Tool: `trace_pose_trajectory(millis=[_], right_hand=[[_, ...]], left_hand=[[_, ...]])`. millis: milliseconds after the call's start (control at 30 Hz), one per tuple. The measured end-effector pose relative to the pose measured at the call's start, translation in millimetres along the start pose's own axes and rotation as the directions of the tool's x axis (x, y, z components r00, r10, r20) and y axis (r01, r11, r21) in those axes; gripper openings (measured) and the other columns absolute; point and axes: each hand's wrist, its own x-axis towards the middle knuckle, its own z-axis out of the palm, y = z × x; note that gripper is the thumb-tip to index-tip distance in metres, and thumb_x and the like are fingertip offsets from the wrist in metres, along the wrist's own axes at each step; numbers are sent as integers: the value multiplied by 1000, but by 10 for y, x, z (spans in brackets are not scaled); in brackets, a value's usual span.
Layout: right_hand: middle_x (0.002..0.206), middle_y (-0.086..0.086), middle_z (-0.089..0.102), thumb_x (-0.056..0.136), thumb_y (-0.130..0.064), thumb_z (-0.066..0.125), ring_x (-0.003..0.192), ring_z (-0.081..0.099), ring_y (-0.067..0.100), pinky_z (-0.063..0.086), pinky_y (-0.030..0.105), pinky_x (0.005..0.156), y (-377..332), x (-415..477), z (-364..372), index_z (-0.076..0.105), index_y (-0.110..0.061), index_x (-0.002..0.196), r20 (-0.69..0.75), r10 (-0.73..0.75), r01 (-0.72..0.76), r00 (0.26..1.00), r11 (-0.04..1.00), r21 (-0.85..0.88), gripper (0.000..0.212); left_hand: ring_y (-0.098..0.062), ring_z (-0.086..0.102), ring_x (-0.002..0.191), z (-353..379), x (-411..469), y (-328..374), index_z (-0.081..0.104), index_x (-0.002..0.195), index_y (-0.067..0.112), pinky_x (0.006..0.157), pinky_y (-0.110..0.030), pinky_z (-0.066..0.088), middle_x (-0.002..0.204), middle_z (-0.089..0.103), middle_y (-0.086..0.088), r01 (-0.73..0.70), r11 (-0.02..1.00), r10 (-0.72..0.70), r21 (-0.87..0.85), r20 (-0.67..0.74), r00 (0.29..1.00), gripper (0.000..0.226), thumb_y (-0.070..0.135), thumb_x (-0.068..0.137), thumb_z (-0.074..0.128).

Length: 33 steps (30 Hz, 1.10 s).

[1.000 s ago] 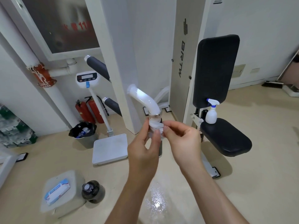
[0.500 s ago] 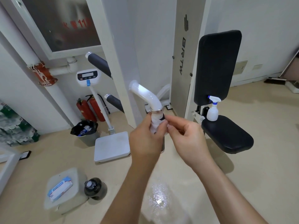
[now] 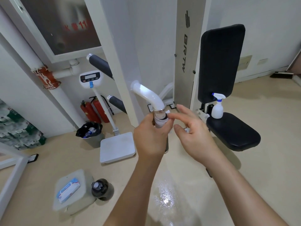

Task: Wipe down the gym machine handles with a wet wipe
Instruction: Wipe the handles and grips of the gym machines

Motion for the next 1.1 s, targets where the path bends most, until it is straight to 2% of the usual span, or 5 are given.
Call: trace_pose_trajectory(millis=[333, 433, 733, 967, 1100], right_hand=[[114, -31, 58, 88, -7, 54, 113, 48, -13, 34, -2, 82, -152, 50, -63, 54, -41, 121, 140, -76, 65, 987, 995, 80, 48], [97, -31, 66, 89, -8, 59, 101, 57, -10, 38, 4, 78, -206, 83, -41, 60, -48, 103, 43, -143, 136, 989, 980, 144, 43], [134, -12, 53, 86, -34, 66, 127, 43, -2, 40, 36, 107, 78, 138, -121, 45, -36, 137, 256, 52, -90, 965, 986, 137, 55], [77, 0, 61, 78, -12, 72, 71, 56, 11, 43, 15, 67, -26, 160, 25, 74, -19, 100, 90, 56, -60, 994, 997, 38, 23], [78, -3, 63, 75, -9, 77, 67, 57, 8, 49, 19, 69, 24, 173, 50, 74, -18, 98, 40, 142, -147, 989, 977, 157, 25]], left_hand=[[-13, 64, 70, -140, 189, -122, 62, 74, 30, 61, -25, 48, 66, 66, 11, -104, 982, 59, 160, 261, 963, 19, 47, 75, 70], [-20, 62, 70, -59, 113, -5, 59, 75, 25, 60, -31, 48, 65, 63, 5, -93, 970, 74, 223, 95, 993, 19, 44, 80, 62], [-12, 65, 69, -10, 75, -56, 69, 86, 26, 68, -36, 55, 70, 70, 7, 39, 991, -28, -124, 93, 995, 28, 51, 73, 73], [-19, 60, 64, -24, 51, -92, 54, 77, 22, 53, -28, 42, 56, 60, 4, -88, 943, 18, 321, 213, 977, 32, 54, 83, 57], [-1, 57, 76, -190, 15, -131, 56, 96, 30, 61, -23, 44, 77, 63, 15, -91, 977, 23, 191, 331, 943, 25, 44, 79, 68]])
